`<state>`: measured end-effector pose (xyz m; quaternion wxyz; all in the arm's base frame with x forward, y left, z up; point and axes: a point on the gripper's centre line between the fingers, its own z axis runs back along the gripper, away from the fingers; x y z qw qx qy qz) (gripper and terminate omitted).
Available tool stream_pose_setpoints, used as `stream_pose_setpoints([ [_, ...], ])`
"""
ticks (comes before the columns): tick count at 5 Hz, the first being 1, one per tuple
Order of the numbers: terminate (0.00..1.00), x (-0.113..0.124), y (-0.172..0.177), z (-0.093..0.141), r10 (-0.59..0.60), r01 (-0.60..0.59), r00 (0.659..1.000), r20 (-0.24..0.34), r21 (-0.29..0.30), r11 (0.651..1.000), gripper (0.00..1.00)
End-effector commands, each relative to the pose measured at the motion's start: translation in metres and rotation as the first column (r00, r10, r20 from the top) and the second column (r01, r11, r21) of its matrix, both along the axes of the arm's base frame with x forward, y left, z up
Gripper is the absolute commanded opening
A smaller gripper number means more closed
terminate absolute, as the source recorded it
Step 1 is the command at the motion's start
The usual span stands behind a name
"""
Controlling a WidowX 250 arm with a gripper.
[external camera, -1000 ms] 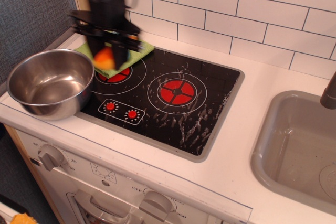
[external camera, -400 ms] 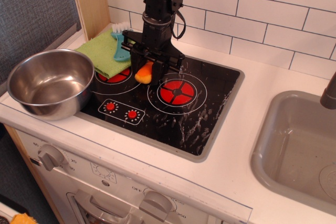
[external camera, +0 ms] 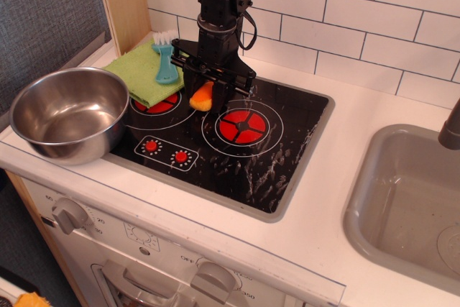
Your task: Place the lobster to the right of the green cloth.
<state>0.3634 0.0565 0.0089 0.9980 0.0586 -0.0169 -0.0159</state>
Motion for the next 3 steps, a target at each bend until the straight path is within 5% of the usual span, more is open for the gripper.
stream_pose_setpoints([
  [1, 0.0, -0.01, 0.009, 0.035, -0.03, 0.035, 0.995, 0.091, -0.053, 0.998, 1.0],
  [3, 0.0, -0.02, 0.017, 0.069, -0.021, 0.03, 0.991, 0.131, -0.072, 0.997, 1.0],
])
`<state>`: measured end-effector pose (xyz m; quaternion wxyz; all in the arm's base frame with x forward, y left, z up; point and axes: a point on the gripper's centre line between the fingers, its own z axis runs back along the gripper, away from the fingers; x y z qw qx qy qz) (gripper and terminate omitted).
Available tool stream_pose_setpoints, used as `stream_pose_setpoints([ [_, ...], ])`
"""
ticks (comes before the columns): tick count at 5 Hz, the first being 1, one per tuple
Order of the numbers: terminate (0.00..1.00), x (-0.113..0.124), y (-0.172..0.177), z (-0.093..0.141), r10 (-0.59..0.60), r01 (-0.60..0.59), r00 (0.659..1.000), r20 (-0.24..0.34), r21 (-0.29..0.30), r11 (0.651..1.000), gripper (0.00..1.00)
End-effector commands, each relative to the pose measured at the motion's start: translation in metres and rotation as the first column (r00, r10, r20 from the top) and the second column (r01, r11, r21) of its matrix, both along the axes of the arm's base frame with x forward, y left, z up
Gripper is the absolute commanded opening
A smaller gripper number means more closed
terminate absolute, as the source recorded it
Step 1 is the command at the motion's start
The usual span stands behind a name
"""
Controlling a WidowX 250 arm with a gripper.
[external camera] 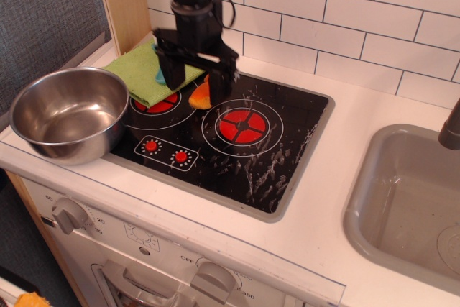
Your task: Place the lobster to the right of the green cloth.
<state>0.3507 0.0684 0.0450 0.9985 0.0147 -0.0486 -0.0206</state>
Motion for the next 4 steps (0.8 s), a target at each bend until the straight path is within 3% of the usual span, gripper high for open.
stream_pose_setpoints([
  [1, 0.0, -0.0131, 0.0072, 0.0386, -0.003, 0.003, 0.997, 0.075, 0.006, 1.0, 1.0],
  [3, 0.0, -0.0158, 0.0096, 0.0376, 0.001, -0.002, 0.998, 0.063, 0.013, 1.0, 1.0],
  [4, 1.0, -0.0158, 0.0096, 0.0376, 0.001, -0.002, 0.998, 0.063, 0.013, 1.0, 1.0],
])
